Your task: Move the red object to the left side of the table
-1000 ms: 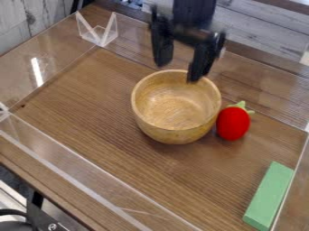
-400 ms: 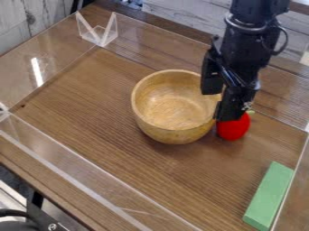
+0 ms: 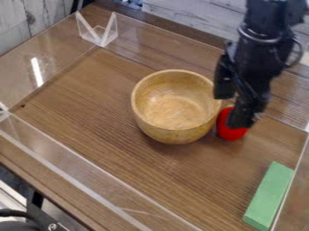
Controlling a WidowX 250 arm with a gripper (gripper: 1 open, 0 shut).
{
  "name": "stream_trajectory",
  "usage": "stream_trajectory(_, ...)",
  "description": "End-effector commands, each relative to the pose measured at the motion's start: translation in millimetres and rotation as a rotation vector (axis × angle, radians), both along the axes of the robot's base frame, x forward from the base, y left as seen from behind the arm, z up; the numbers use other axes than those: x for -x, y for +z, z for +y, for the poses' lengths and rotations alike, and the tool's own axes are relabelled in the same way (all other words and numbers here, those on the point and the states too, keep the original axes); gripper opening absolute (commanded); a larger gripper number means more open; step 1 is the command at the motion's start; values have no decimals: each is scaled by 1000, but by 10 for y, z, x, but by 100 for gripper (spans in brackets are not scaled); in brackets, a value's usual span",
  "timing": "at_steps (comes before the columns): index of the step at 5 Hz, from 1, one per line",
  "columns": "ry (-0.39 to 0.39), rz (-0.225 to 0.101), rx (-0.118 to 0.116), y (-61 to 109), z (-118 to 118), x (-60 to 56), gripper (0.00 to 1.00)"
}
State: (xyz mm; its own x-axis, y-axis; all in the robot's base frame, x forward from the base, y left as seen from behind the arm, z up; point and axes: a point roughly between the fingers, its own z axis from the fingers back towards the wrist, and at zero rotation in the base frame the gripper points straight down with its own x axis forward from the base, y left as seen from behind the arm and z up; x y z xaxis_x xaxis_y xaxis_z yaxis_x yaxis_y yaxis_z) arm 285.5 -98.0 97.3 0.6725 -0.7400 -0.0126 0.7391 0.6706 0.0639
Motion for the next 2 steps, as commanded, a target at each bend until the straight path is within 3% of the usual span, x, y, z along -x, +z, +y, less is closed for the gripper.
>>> stream_trajectory(1,-56,-122,16,200,-124,-84,100)
stream_trajectory(2,-30,-145,22,235,-42,-152,100)
